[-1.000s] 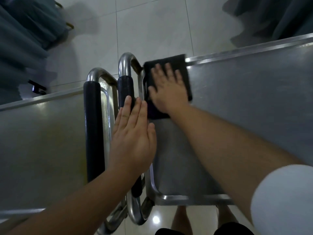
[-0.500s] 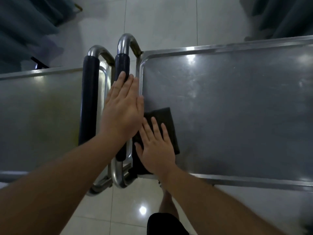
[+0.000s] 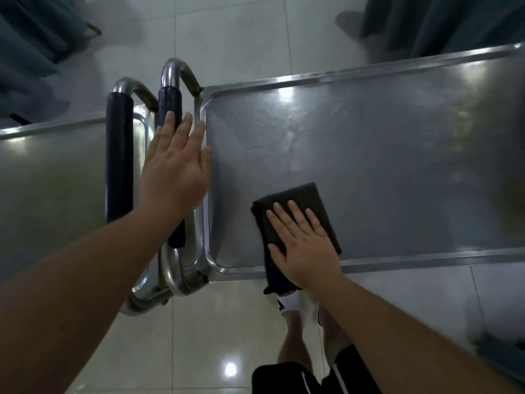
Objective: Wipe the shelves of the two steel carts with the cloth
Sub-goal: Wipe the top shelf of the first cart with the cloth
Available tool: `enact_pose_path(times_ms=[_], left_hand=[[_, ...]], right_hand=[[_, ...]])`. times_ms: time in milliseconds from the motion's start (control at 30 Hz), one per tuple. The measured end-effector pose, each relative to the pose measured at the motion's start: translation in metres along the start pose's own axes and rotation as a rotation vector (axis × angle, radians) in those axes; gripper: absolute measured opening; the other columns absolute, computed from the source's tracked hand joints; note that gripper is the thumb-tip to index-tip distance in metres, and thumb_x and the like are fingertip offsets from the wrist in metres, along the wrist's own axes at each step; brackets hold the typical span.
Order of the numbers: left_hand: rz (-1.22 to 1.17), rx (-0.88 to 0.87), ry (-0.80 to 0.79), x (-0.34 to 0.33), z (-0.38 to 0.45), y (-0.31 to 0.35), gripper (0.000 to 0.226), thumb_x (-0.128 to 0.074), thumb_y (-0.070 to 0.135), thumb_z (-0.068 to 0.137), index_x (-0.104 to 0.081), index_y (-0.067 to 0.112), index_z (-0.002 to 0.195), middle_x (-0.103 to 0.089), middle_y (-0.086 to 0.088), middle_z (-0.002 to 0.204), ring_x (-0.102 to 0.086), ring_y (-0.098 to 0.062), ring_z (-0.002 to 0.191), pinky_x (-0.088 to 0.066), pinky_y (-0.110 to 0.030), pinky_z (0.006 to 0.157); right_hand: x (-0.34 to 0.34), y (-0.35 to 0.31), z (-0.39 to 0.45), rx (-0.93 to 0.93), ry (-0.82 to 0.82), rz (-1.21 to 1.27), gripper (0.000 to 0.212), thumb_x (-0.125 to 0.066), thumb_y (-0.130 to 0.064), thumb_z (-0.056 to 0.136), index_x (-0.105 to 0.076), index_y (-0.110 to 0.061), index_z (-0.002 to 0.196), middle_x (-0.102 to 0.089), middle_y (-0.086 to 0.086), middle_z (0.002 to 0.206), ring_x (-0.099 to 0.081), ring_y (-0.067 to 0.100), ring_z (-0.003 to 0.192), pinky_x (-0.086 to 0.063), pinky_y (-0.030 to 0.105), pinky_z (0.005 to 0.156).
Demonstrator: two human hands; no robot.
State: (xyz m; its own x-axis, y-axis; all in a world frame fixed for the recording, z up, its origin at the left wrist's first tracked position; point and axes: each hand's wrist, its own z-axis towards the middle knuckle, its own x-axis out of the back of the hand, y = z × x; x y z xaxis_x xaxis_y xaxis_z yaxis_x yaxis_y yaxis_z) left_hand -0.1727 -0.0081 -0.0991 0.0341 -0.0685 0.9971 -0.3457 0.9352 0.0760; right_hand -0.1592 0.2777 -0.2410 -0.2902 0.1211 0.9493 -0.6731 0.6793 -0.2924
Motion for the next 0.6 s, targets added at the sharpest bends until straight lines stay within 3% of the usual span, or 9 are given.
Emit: enact_pose_path(times_ms=[167,333,400,500,600], left_hand=[[0.094,-0.076,0.014,-0.002,-0.003,0.001,0.062,-0.013,0.051,0.113,-0.034,0.021,0.163,-0.029,-0.003,0.173,-0.006,-0.017,0.163,0.002,-0.037,0.131],[0.232,-0.205,0.031,-0.005,-0.002,0.004,0.061,-0.016,0.049,0.114,-0.032,0.018,0.163,-0.036,-0.008,0.169,-0.020,-0.024,0.160,-0.010,-0.041,0.127],[0.349,-0.300,0.007,-0.009,0.000,0.002,0.061,-0.023,0.044,0.114,-0.022,0.014,0.166,-0.030,-0.012,0.171,-0.018,-0.027,0.161,-0.010,-0.044,0.128],[0.539,-0.395,-0.066,-0.016,0.001,0.005,0.072,-0.035,0.035,0.109,-0.003,0.012,0.169,-0.014,-0.014,0.175,0.002,-0.027,0.160,0.007,-0.042,0.127],[0.431,-0.289,-0.127,-0.027,-0.003,0.039,0.072,-0.037,0.037,0.109,-0.004,0.015,0.169,-0.012,-0.011,0.176,-0.005,-0.026,0.162,-0.003,-0.043,0.129]], right_hand=[[0.015,0.047,-0.018,-0.072,-0.013,-0.053,0.071,-0.028,-0.059,0.105,-0.011,-0.029,0.167,-0.006,-0.009,0.174,0.004,0.015,0.161,-0.006,0.049,0.129],[0.030,0.082,-0.031,-0.148,-0.027,-0.051,0.071,-0.025,-0.060,0.105,-0.007,-0.031,0.167,-0.001,-0.010,0.174,0.010,0.012,0.160,-0.004,0.048,0.130],[0.036,0.094,-0.035,-0.163,-0.034,-0.056,0.071,-0.024,-0.061,0.105,-0.006,-0.032,0.167,0.000,-0.011,0.174,0.010,0.012,0.160,-0.006,0.048,0.130],[0.041,0.110,-0.040,-0.192,-0.031,-0.060,0.071,-0.023,-0.061,0.105,-0.004,-0.033,0.167,0.000,-0.011,0.174,0.010,0.012,0.160,-0.005,0.048,0.130],[0.046,0.127,-0.044,-0.215,-0.022,-0.045,0.071,-0.023,-0.061,0.105,-0.005,-0.032,0.167,0.000,-0.011,0.174,0.009,0.013,0.160,-0.005,0.048,0.130]])
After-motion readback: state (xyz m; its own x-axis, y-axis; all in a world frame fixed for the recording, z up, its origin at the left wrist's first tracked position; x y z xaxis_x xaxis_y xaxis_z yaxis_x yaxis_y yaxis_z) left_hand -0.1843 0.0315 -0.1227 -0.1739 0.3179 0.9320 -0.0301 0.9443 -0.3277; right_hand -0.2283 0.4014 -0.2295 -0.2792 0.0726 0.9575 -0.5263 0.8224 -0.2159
